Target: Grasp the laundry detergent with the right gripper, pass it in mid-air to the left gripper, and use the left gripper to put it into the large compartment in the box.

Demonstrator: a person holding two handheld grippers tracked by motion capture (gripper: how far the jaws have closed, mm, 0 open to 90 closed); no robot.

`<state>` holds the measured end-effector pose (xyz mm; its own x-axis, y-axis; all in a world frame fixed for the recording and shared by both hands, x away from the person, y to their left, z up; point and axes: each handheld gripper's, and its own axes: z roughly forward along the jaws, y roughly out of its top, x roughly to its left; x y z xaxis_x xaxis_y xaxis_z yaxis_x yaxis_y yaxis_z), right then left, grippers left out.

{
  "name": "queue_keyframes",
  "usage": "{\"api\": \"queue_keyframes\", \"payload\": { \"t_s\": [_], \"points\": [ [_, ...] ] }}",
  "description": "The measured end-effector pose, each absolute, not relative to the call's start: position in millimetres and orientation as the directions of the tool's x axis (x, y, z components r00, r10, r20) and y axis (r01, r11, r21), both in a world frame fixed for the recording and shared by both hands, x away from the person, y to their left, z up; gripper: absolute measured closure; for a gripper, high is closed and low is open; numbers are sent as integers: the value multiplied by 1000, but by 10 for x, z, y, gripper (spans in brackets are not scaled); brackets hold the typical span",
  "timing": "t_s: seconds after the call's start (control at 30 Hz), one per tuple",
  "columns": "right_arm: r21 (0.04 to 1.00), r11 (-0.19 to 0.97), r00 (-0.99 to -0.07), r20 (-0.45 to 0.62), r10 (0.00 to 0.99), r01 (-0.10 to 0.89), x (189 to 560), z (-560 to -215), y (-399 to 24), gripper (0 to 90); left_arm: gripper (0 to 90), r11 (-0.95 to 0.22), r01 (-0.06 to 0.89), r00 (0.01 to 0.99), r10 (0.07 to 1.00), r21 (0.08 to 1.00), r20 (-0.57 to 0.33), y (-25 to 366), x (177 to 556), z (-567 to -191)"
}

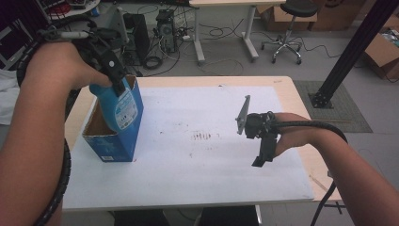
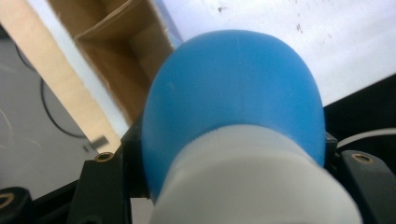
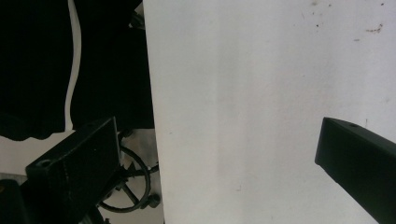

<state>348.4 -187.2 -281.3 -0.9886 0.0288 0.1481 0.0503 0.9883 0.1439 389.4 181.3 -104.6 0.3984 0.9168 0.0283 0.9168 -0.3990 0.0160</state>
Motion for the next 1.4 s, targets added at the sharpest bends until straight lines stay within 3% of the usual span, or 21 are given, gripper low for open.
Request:
{"api": "queue_keyframes", "payload": {
  "t_s": [0.53,1.4],
  "points": [
    [120,991,-987,155,41,60,3517,-2790,-1990,0,387,-121,991,117,991,53,66,2199,4078,-897],
    [100,992,-985,164,55,72,3489,-2803,-2047,0,386,-100,995,100,994,10,44,2373,4245,-1716]
  ]
}}
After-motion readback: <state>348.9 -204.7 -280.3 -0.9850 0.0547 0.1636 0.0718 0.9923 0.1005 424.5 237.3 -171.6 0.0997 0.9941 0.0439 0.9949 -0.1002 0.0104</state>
